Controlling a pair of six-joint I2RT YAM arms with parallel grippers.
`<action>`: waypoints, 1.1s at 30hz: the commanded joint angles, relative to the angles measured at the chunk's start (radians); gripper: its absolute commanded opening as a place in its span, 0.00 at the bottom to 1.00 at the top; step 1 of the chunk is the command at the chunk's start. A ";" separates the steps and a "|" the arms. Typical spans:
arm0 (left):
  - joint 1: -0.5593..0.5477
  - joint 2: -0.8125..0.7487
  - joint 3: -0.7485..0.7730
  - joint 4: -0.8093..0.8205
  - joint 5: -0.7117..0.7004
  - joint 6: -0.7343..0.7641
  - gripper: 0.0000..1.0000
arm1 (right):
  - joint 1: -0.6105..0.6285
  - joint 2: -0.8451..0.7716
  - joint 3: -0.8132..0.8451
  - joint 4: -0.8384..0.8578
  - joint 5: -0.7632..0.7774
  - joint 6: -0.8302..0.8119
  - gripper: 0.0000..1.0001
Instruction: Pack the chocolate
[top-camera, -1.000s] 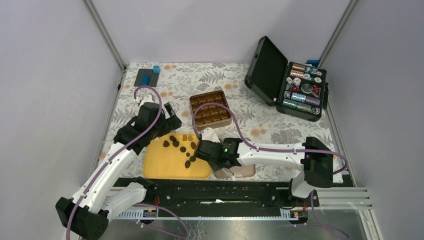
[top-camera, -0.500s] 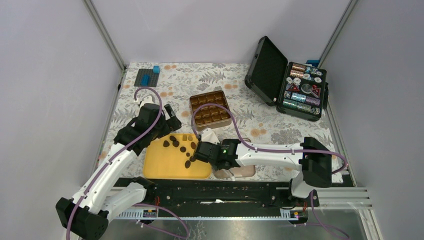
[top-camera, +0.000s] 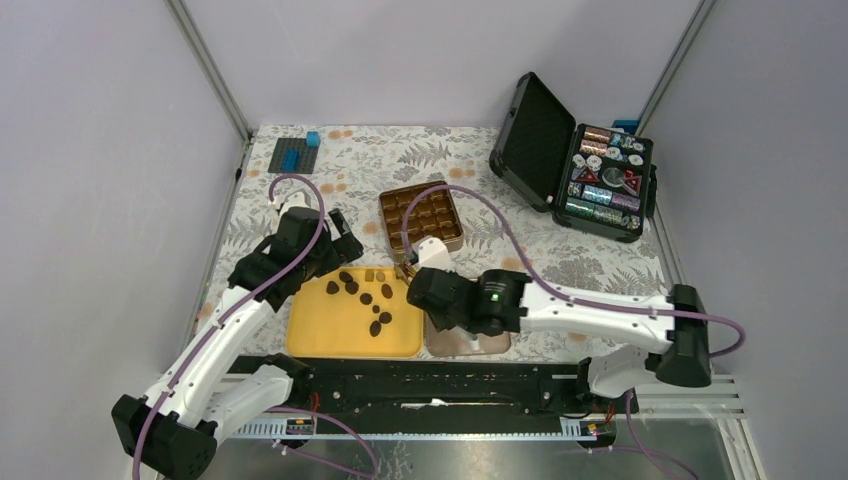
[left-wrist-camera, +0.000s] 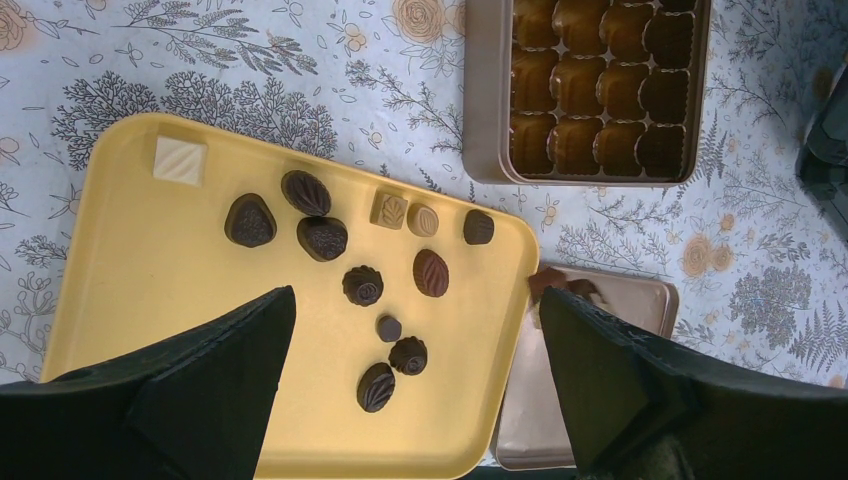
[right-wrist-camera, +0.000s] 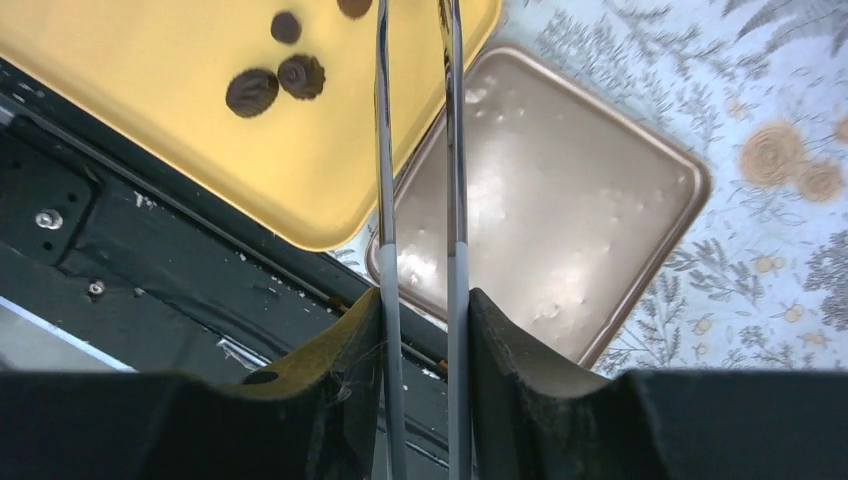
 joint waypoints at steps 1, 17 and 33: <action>0.008 0.002 0.008 0.045 -0.010 0.010 0.99 | -0.003 -0.080 0.029 0.021 0.108 -0.047 0.11; 0.009 -0.016 0.005 0.040 0.003 -0.010 0.99 | -0.344 0.062 0.158 0.197 0.022 -0.286 0.11; 0.010 -0.043 0.022 0.006 -0.005 -0.002 0.99 | -0.441 0.230 0.161 0.279 -0.034 -0.268 0.11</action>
